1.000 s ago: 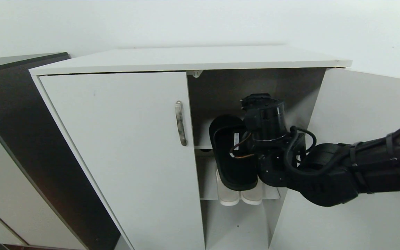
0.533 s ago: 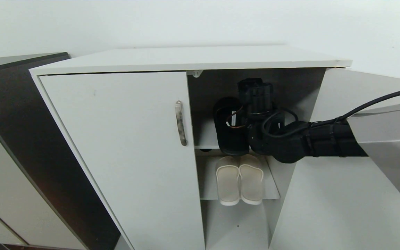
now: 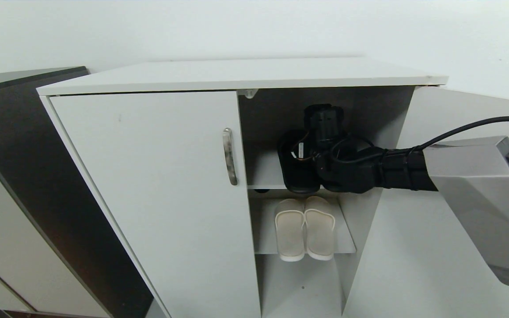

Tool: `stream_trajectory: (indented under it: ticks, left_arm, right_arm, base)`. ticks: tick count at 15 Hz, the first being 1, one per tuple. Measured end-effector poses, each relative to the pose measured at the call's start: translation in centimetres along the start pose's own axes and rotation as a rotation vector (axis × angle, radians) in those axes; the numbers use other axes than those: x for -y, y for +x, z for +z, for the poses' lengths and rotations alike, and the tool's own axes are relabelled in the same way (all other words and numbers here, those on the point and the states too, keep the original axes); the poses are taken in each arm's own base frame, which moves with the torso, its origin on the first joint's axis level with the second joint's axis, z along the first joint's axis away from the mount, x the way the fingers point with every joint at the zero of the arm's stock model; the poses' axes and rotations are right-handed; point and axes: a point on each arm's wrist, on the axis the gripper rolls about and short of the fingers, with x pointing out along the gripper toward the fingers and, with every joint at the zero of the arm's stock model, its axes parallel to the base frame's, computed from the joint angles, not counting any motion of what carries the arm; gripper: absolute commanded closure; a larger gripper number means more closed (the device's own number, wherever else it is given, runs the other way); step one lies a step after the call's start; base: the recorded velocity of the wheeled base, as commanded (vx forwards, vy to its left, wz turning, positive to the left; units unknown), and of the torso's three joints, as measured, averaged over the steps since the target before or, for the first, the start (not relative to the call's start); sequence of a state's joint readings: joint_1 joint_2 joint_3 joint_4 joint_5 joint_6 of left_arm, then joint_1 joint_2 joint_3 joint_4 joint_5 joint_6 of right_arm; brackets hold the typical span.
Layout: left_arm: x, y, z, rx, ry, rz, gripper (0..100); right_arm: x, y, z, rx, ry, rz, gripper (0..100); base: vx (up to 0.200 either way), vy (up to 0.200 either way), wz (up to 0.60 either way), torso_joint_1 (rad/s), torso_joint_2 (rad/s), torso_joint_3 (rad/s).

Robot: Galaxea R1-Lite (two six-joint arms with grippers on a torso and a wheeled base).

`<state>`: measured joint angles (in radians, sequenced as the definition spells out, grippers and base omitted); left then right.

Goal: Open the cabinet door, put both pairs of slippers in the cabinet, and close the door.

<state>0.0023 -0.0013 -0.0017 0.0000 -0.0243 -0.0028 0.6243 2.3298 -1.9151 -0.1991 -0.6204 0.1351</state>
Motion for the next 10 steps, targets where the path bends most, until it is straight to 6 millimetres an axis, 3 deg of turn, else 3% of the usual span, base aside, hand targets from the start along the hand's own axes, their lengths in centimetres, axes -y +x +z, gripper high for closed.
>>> stream_trajectory:
  ticks: [1,6,10]
  left_arm:
    - [0.0,0.0,0.0,0.0,0.0,0.0,100]
    - [0.0,0.0,0.0,0.0,-0.001,0.001,100]
    - [0.0,0.0,0.0,0.0,-0.001,0.0,100]
  right_arm:
    - [0.0,0.1,0.0,-0.001,0.0,0.0,0]
    - [-0.1,-0.2,-0.8,-0.025,-0.018,0.002,0]
    - [-0.1,-4.8,-0.7,-0.067,-0.043,0.071,0]
  base:
    - [0.0,0.0,0.0,0.0,0.0,0.0]
    - [0.0,0.0,0.0,0.0,0.0,0.0]
    - [0.0,0.0,0.0,0.0,0.0,0.0]
